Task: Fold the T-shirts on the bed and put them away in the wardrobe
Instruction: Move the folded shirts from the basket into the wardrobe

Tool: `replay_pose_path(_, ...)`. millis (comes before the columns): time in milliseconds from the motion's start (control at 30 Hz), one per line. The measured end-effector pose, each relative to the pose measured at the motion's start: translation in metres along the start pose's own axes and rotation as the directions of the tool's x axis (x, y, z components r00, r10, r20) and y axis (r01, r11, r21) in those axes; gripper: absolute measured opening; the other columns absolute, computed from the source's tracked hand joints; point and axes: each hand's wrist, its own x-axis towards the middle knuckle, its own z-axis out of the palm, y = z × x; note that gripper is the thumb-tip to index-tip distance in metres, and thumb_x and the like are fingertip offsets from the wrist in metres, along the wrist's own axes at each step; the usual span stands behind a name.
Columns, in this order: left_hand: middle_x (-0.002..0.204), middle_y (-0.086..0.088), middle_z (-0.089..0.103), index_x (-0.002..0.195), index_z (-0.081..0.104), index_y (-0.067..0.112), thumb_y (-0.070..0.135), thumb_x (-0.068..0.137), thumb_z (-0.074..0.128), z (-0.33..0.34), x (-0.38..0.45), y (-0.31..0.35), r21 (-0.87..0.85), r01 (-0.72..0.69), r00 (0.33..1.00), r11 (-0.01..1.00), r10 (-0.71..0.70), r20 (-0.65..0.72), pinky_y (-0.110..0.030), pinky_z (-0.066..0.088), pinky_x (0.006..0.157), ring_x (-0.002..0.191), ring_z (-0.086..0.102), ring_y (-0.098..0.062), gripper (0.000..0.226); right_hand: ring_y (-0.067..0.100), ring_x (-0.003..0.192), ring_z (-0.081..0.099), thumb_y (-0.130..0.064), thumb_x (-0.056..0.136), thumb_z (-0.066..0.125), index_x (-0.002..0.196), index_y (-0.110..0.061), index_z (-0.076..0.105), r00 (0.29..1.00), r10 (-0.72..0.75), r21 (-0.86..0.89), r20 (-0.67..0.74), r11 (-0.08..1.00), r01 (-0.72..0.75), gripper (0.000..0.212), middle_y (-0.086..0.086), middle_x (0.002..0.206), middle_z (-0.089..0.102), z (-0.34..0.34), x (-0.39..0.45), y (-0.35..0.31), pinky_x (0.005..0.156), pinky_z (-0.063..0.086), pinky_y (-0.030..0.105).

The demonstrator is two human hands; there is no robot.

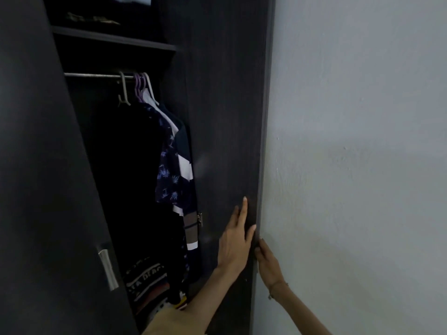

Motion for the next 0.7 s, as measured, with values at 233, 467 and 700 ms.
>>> replay_pose_path(233, 0.159, 0.008, 0.004, 0.142, -0.011, 0.045, 0.022, 0.104, 0.026, 0.01, 0.008, -0.005, -0.037, -0.078, 0.985, 0.996, 0.082, 0.153, -0.025, 0.038, 0.106, 0.138, 0.033, -0.014, 0.058, 0.026, 0.125, 0.049, 0.003, 0.093, 0.047, 0.146, -0.005, 0.026, 0.992, -0.057, -0.205, -0.112, 0.978, 0.034, 0.057, 0.014, 0.14, 0.046, -0.014, 0.007, -0.005, 0.101, 0.037, 0.023)
replay_pose_path(467, 0.154, 0.005, 0.026, 0.15, 0.02, 0.027, 0.008, 0.099, 0.036, -0.029, -0.003, -0.043, 0.038, 0.056, 0.995, 0.998, -0.059, 0.075, -0.022, 0.033, 0.108, 0.134, 0.038, -0.013, 0.057, 0.036, 0.119, 0.049, 0.006, 0.082, 0.059, 0.139, 0.004, 0.033, 0.947, -0.075, -0.292, -0.313, 0.956, -0.021, 0.063, 0.022, 0.133, 0.046, 0.017, -0.002, -0.024, 0.1, 0.041, 0.037)
replay_pose_path(700, 0.131, -0.003, 0.046, 0.131, 0.045, 0.018, 0.009, 0.087, 0.05, -0.121, -0.033, -0.11, 0.295, 0.486, 0.846, 0.823, -0.359, -0.393, -0.038, 0.037, 0.098, 0.121, 0.04, -0.022, 0.045, 0.023, 0.11, 0.051, 0.004, 0.084, 0.056, 0.119, -0.006, 0.05, 0.963, -0.221, -0.269, -0.155, 0.947, 0.174, 0.037, 0.01, 0.121, 0.047, 0.109, -0.016, -0.082, 0.095, 0.044, 0.029)
